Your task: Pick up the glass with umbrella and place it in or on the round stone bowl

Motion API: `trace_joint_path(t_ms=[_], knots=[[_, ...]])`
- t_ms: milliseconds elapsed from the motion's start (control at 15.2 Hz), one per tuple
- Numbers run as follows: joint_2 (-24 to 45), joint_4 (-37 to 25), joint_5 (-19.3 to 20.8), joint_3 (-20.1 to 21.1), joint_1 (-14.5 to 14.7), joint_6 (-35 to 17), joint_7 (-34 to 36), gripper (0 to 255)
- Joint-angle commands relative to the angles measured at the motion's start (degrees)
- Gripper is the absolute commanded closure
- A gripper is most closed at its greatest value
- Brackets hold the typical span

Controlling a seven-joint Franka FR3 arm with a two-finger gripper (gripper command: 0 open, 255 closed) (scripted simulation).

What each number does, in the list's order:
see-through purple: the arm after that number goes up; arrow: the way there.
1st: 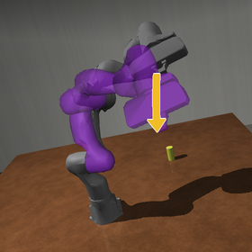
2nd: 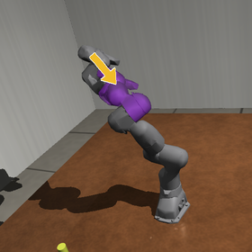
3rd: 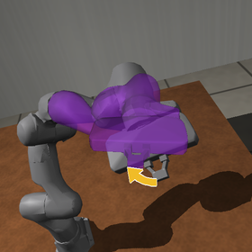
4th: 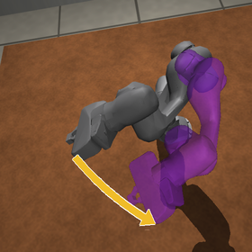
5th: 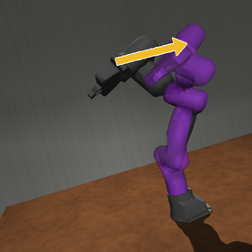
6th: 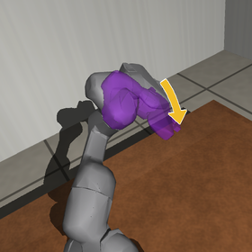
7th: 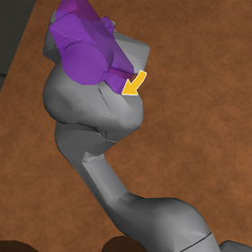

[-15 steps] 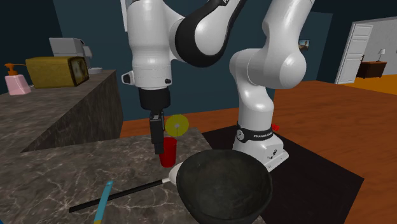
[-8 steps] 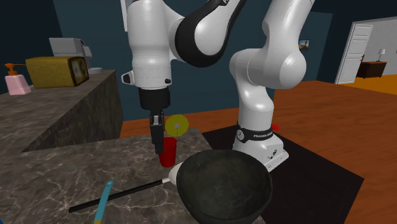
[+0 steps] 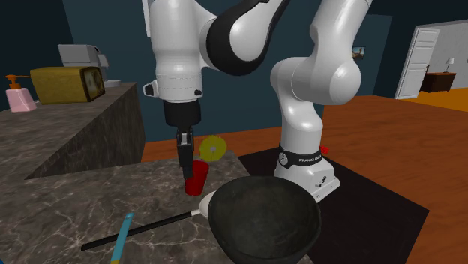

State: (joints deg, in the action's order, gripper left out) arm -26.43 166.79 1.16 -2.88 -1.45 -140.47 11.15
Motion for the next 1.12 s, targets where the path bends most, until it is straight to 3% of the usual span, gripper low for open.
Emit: trace_joint_path(t_ms=[0, 1056], knots=[[-1.41, -0.63, 0.00, 0.07, 0.00, 2.08, 0.07, 255], [-11.36, -7.58, -0.07, 0.48, -0.08, 18.98, 0.27, 255]])
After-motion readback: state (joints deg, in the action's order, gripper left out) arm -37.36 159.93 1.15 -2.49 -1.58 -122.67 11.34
